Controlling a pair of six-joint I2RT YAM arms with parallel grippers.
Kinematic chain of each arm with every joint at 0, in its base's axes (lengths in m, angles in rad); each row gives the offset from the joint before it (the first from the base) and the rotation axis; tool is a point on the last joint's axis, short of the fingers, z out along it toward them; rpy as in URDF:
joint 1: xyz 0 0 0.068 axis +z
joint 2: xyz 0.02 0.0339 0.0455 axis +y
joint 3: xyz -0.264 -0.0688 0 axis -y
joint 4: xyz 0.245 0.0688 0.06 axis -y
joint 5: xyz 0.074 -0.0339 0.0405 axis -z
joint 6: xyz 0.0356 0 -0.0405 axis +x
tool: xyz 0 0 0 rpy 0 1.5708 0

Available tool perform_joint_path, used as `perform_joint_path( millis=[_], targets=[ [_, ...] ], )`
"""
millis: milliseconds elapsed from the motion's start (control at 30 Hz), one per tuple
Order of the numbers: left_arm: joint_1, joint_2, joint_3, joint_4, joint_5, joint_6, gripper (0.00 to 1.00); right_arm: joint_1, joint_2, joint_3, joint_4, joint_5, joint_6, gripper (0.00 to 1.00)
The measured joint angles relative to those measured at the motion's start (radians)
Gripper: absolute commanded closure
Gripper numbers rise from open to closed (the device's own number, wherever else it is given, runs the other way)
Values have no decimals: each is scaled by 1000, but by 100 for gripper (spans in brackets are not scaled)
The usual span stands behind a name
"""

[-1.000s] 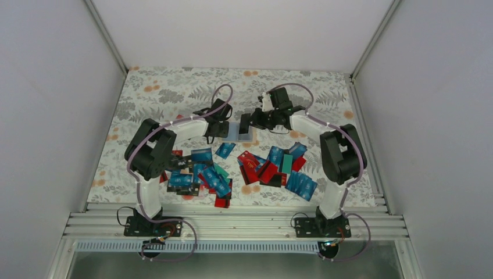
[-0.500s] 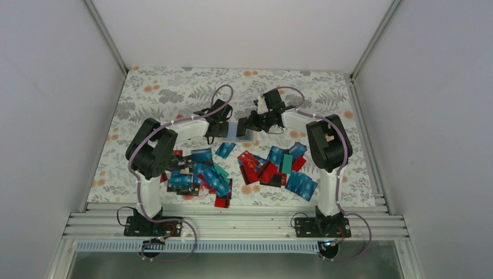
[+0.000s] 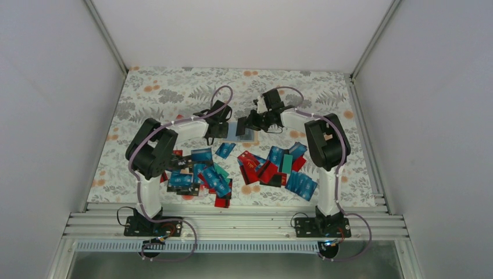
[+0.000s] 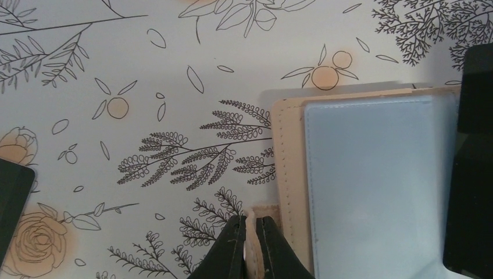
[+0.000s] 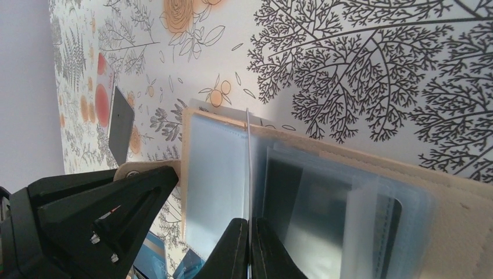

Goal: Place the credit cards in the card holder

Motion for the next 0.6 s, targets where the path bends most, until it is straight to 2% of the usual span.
perform_joint_path(
  millis=[600],
  targets=[
    [6, -5, -46, 63, 24, -27, 98, -6, 25, -26, 50, -55, 87, 95]
  ],
)
